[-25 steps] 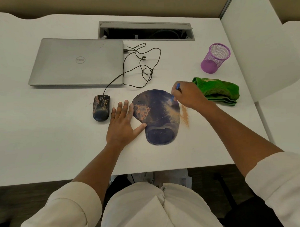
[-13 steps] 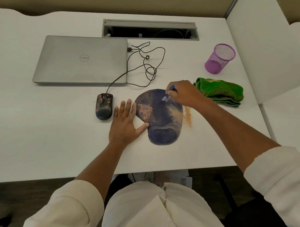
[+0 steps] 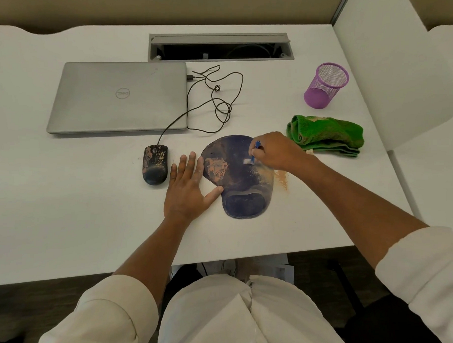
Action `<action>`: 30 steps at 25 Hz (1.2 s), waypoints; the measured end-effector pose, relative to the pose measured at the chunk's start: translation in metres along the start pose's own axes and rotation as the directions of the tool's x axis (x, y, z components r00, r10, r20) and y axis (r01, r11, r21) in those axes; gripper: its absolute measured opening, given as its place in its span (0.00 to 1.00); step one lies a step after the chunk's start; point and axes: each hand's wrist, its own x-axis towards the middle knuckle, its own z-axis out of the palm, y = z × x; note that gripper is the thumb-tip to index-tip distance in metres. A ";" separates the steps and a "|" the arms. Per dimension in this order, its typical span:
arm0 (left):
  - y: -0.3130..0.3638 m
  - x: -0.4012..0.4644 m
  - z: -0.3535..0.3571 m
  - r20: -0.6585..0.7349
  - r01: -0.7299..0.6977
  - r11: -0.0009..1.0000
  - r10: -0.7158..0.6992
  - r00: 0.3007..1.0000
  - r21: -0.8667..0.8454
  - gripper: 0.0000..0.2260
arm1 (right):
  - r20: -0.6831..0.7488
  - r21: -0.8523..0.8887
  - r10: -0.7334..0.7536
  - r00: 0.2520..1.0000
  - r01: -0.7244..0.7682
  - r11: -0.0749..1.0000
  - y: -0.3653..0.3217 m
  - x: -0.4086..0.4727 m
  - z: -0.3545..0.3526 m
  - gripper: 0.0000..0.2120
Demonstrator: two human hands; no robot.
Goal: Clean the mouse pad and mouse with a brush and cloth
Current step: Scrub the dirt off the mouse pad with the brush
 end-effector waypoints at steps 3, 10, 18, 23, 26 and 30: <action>0.000 -0.001 0.000 -0.005 0.000 1.000 0.000 1.000 0.004 0.45 | 0.010 -0.183 0.068 0.998 -0.065 0.981 0.013 -0.007 -0.007 0.13; 0.000 0.000 0.000 0.007 0.000 1.000 0.000 1.000 0.010 0.45 | -0.046 0.086 0.018 0.999 -0.014 0.996 0.002 -0.016 0.002 0.10; -0.001 -0.001 0.001 -0.001 -0.007 1.000 0.007 1.000 0.008 0.45 | -0.095 0.128 0.026 0.995 -0.014 0.992 -0.011 -0.011 -0.006 0.09; -0.001 -0.001 0.001 -0.009 -0.002 1.000 0.003 1.000 0.008 0.45 | -0.056 -0.101 0.107 0.993 -0.113 0.989 -0.006 -0.022 0.006 0.11; -0.001 0.000 0.001 0.002 0.000 1.000 0.000 1.000 0.004 0.45 | -0.107 0.088 0.154 0.982 -0.145 0.986 0.010 -0.021 -0.009 0.10; -0.001 0.000 0.001 0.017 0.001 1.000 -0.001 1.000 0.012 0.45 | -0.245 0.500 0.219 0.944 -0.070 0.863 -0.004 -0.035 0.006 0.09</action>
